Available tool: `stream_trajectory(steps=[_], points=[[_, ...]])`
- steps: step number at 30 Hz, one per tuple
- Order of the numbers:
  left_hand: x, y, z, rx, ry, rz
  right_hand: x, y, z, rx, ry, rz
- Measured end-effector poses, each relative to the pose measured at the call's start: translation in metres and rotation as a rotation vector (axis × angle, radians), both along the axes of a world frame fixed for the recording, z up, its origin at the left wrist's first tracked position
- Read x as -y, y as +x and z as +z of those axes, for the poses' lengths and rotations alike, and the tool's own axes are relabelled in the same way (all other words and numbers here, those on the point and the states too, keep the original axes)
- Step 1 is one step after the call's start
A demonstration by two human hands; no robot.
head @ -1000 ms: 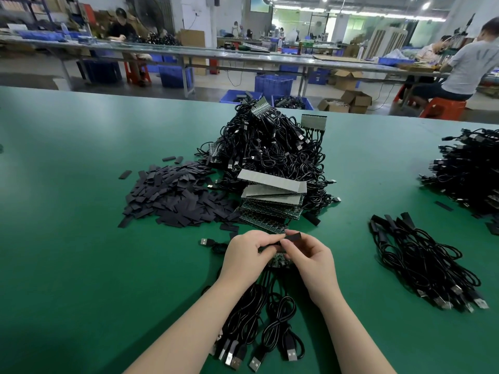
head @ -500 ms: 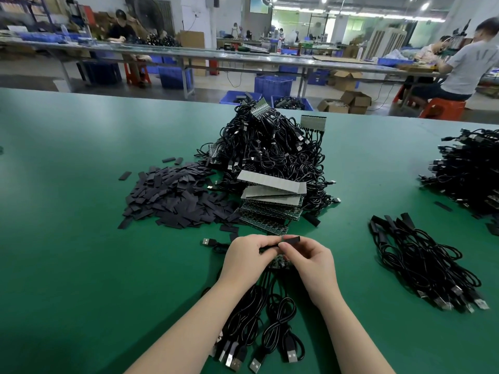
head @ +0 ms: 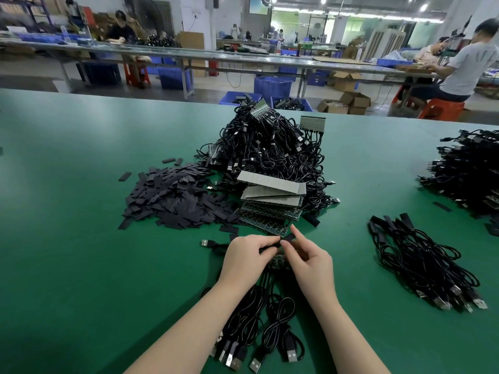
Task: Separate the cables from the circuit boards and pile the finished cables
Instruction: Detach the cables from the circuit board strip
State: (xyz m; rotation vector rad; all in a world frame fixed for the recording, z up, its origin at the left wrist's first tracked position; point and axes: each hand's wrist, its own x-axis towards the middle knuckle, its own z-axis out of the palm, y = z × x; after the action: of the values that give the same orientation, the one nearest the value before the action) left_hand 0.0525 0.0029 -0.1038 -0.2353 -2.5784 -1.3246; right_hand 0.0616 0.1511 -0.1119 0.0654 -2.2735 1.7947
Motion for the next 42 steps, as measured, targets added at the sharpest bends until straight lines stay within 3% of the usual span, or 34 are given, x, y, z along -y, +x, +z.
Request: stream_trajectory(steps=[16, 42], points=[[-0.001, -0.0006, -0.0009, -0.022, -0.041, -0.009, -0.0026, -0.0025, -0.0018, 0.061, -0.084, -0.004], [0.0001, 0.0013, -0.0005, -0.02, 0.004, -0.032, -0.0019, -0.001, 0.001, 0.06, -0.016, 0.038]])
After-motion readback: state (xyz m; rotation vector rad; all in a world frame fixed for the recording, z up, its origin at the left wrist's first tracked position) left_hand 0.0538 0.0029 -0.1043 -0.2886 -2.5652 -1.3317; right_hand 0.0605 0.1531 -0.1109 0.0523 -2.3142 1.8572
